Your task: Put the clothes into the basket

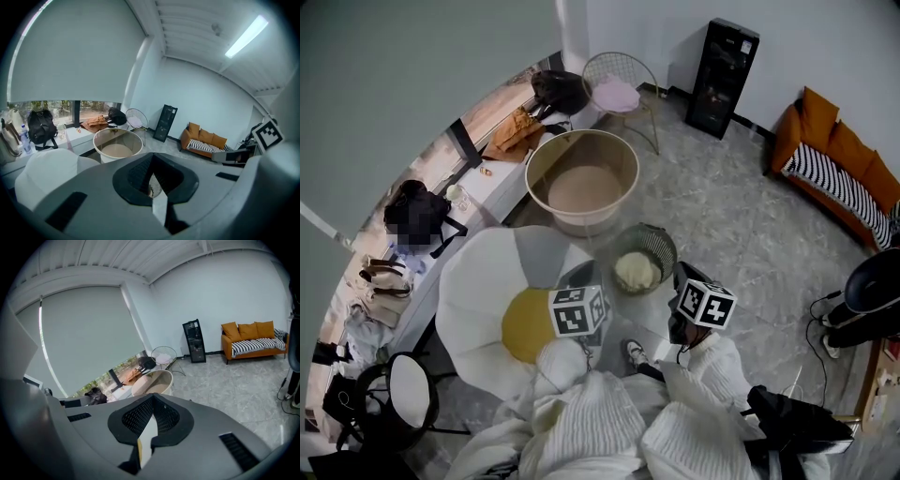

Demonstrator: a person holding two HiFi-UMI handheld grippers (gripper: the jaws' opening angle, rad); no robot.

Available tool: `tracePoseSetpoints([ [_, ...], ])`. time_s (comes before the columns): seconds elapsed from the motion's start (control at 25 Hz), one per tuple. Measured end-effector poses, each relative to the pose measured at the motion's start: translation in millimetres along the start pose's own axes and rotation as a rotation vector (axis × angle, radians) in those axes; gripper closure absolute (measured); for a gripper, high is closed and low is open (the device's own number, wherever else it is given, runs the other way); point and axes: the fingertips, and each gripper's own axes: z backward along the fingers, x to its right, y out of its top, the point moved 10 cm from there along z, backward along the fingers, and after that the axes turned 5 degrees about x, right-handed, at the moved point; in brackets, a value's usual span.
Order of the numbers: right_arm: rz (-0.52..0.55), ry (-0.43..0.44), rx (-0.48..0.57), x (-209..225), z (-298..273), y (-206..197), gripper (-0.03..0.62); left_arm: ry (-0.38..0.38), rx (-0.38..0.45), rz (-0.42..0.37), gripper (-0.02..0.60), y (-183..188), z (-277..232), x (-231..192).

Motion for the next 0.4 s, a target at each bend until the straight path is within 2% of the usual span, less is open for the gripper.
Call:
tracePoseSetpoints([
  [0.4, -0.013, -0.004, -0.008, -1.6, 0.5, -2.1, 0.57, 0.0, -0.005, -0.009, 0.577, 3.3, 0.3, -2.1],
])
